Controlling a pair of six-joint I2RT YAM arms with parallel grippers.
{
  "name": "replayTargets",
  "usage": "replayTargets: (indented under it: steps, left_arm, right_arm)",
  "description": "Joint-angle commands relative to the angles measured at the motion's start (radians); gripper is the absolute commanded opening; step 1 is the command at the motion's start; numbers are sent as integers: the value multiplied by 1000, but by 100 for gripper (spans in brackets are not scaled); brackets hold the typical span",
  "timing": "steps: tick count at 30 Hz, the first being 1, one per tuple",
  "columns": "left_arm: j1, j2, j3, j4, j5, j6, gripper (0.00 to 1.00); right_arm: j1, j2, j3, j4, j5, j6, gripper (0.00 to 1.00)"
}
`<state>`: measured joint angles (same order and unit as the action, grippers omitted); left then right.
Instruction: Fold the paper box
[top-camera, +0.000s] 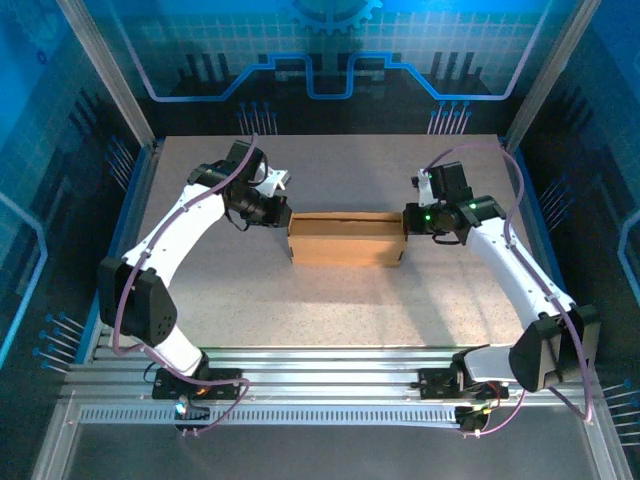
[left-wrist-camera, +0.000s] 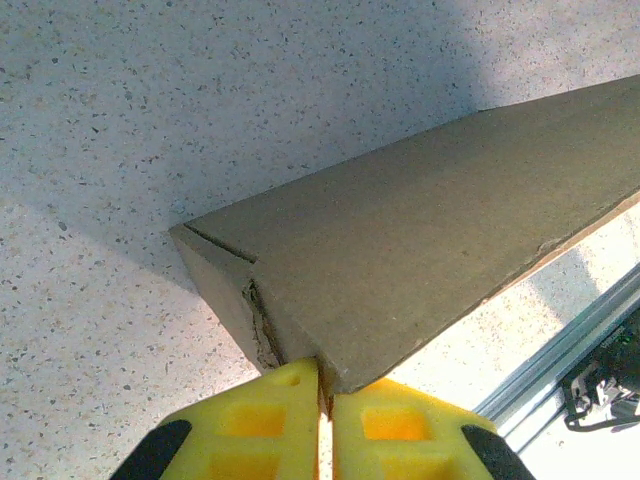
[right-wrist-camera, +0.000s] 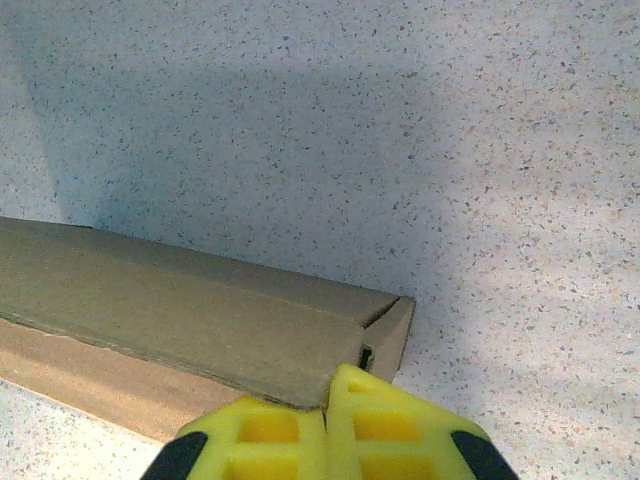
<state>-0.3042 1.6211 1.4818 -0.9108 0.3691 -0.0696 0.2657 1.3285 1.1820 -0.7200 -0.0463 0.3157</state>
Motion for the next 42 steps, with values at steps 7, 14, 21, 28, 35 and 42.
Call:
replayTargets:
  steps: [7, 14, 21, 28, 35, 42]
  left_arm:
    - [-29, -13, -67, -33, -24, 5, 10]
    - [-29, -36, -107, -12, -48, -4, 10]
    - [-32, -38, -115, -7, -50, -7, 10]
    - [-38, -46, -109, -14, -53, -6, 10]
    - [-42, -47, -105, -17, -57, -9, 10]
    - [-42, -53, -104, -15, -55, -12, 14]
  right_arm:
    - [83, -71, -119, 34, 5, 3, 6]
    - [92, -125, -191, 104, 24, 19, 10]
    - [79, -151, -162, 100, -52, 44, 29]
    - [25, -201, -124, 67, -132, 43, 46]
    - [-41, -206, -94, 112, -252, 70, 34]
    - [-51, -111, -86, 178, -326, 87, 33]
